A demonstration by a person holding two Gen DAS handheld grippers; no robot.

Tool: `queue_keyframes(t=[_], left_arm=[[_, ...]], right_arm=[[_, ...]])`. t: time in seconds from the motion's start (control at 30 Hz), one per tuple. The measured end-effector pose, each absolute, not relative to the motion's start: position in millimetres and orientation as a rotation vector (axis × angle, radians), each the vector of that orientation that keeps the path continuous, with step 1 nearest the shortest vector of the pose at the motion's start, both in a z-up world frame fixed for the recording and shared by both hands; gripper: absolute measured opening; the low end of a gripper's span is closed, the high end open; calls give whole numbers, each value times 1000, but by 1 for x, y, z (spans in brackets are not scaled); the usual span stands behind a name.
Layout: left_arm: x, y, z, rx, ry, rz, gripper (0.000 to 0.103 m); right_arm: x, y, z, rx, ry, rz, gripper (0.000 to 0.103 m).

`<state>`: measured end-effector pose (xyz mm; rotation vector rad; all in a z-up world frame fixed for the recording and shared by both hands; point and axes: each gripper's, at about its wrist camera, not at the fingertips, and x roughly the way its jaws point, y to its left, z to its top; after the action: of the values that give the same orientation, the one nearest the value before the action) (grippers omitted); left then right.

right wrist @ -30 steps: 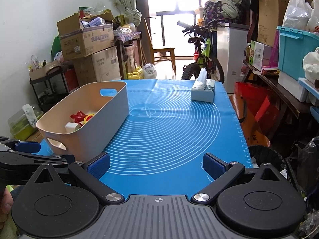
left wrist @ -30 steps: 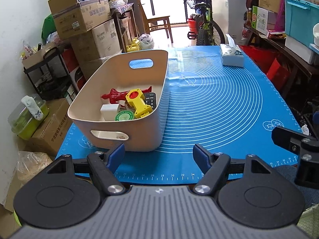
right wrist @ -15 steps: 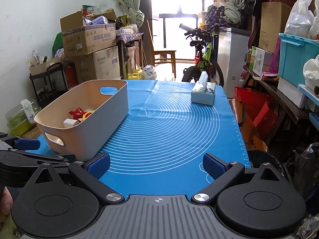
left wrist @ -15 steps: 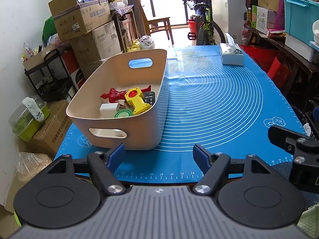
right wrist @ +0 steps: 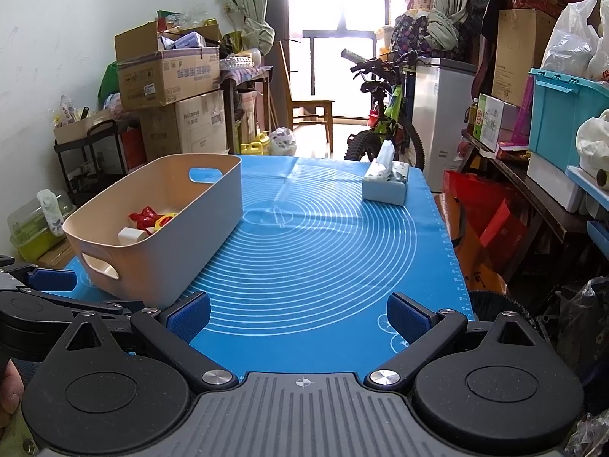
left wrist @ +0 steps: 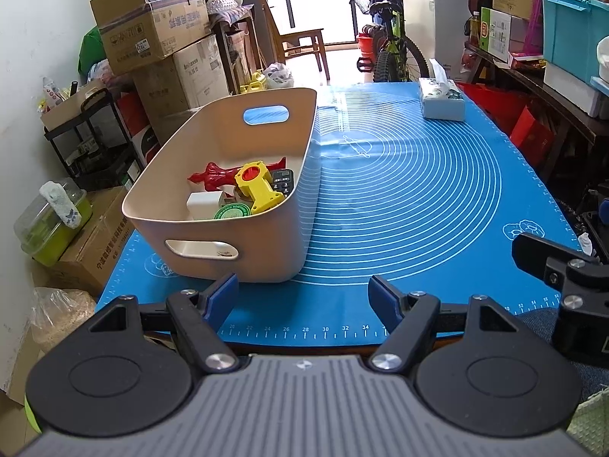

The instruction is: Organize rigid objects

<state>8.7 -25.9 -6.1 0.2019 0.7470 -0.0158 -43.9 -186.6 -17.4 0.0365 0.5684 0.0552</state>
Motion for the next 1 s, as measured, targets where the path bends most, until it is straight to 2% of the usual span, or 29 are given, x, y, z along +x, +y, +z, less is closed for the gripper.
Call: queue_keyframes(t=[1.0], left_arm=[[8,-28,-7,205,742,-20,76]], right_arm=[[-44,-184,-19,35,567,53,99]])
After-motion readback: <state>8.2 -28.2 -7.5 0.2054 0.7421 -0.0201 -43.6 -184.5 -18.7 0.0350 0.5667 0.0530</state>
